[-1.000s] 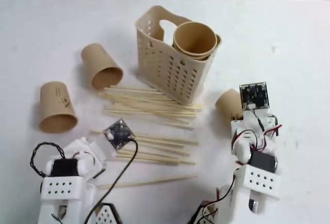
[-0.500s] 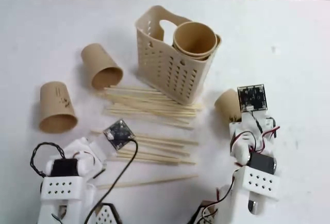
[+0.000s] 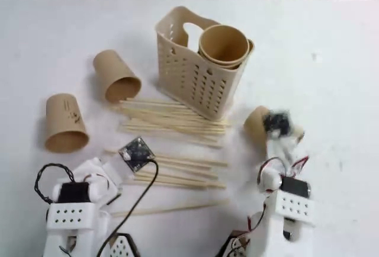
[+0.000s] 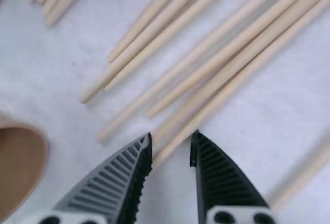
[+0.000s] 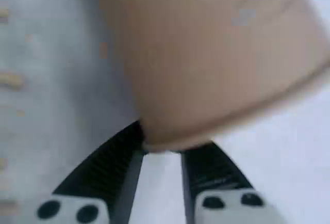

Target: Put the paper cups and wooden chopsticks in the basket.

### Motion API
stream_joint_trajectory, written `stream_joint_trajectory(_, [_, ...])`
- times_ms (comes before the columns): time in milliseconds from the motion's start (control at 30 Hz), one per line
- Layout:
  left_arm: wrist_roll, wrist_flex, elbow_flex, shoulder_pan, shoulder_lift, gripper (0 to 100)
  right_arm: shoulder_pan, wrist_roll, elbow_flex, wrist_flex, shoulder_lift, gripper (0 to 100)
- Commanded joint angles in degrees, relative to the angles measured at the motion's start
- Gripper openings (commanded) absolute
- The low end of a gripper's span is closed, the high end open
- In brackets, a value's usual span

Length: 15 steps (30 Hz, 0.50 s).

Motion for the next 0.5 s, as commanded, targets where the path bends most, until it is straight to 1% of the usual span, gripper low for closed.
stream_joint_trajectory(0, [0.70,-1.14,0.18,-1.01,0.48,15,-0.04,1.76,-2.64,0.40,-0.75,1.9])
stream_joint_trajectory(200, [0.70,-1.14,0.18,-1.01,0.48,15,3.03,1.93,-4.31,0.13,-0.75,1.6])
stream_joint_trajectory(367, [0.70,-1.14,0.18,-1.01,0.48,15,8.75,1.67,-7.47,0.13,-0.75,1.6])
stream_joint_trajectory(467, [0.70,-1.14,0.18,-1.01,0.48,15,13.32,-0.18,-10.02,0.13,-0.75,1.7])
